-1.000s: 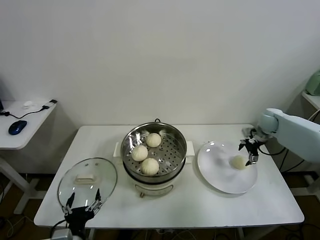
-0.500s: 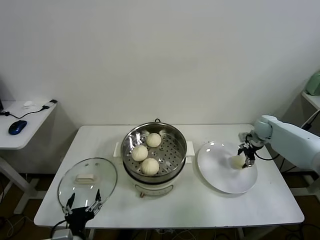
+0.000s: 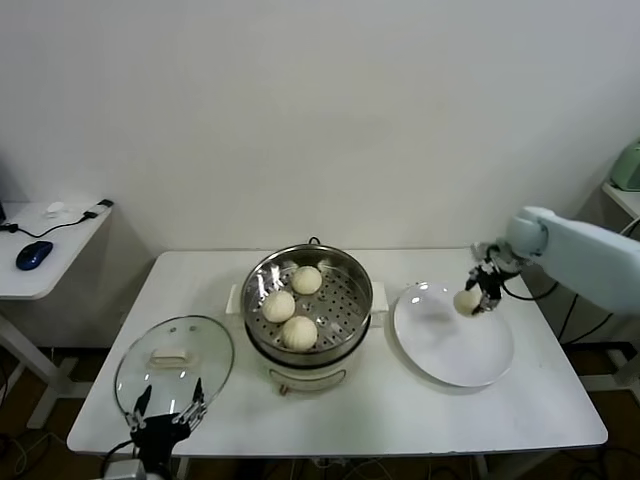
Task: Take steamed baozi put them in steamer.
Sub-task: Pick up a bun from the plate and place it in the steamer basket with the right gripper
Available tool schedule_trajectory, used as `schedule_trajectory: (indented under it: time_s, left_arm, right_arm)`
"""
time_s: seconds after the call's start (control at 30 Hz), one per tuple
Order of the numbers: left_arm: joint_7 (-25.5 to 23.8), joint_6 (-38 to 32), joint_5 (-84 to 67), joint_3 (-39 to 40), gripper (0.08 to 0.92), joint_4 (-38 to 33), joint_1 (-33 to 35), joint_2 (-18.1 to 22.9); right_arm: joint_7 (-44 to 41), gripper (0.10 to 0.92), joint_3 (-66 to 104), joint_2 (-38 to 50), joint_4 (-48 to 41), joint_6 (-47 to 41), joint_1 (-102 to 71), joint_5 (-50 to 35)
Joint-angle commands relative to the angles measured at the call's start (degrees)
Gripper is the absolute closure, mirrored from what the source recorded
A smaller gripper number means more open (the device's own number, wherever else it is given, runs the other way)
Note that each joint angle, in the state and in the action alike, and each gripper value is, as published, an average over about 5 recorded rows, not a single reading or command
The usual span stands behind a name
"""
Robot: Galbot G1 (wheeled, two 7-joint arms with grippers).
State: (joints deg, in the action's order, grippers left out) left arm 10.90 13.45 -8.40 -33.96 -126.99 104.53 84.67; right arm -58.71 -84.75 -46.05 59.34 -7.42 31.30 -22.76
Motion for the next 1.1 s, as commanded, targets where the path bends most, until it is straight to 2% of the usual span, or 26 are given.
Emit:
schedule_trajectory:
  time_s: [0.03, 0.17, 0.3, 0.43, 0.6, 0.93, 1.1]
  left_arm:
    - [-0.02, -0.14, 0.36, -0.03, 0.177, -0.52, 0.03, 0.03]
    - [-0.02, -0.18, 0.49, 0.11, 0.177, -0.52, -0.01, -0.27]
    - [-0.07, -0.07, 0.49, 0.22, 0.177, -0.52, -0.28, -0.53]
    - [-0.06, -0.04, 0.39, 0.67, 0.177, -0.51, -0.46, -0.57]
    - [-0.1, 0.16, 0.03, 0.74, 0.177, -0.5, -0.94, -0.31]
    - [-0.37, 0.78, -0.85, 0.05, 0.177, -0.41, -1.23, -0.41]
    - [-0.41, 0.9, -0.92, 0.04, 0.177, 0.16, -1.79, -0.26]
  right_arm:
    - [1.25, 0.398, -23.55, -5.88, 26.88, -10.05, 41.38, -34.99]
    - [5.65, 0.395, -19.29, -10.91, 33.01, -15.14, 42.36, -42.92]
    - [11.24, 0.397, -15.73, -15.29, 35.8, -19.18, 37.17, -45.54]
    - [16.03, 0.397, -14.99, -18.39, 35.24, -21.6, 28.71, -42.64]
    - [19.47, 0.397, -13.8, -20.28, 29.06, -23.48, 16.95, -35.11]
    - [21.66, 0.397, -7.43, -21.61, 18.12, -24.47, 5.72, -29.0]
    - [20.59, 0.397, -6.93, -22.73, 15.79, -24.19, 5.05, -28.03]
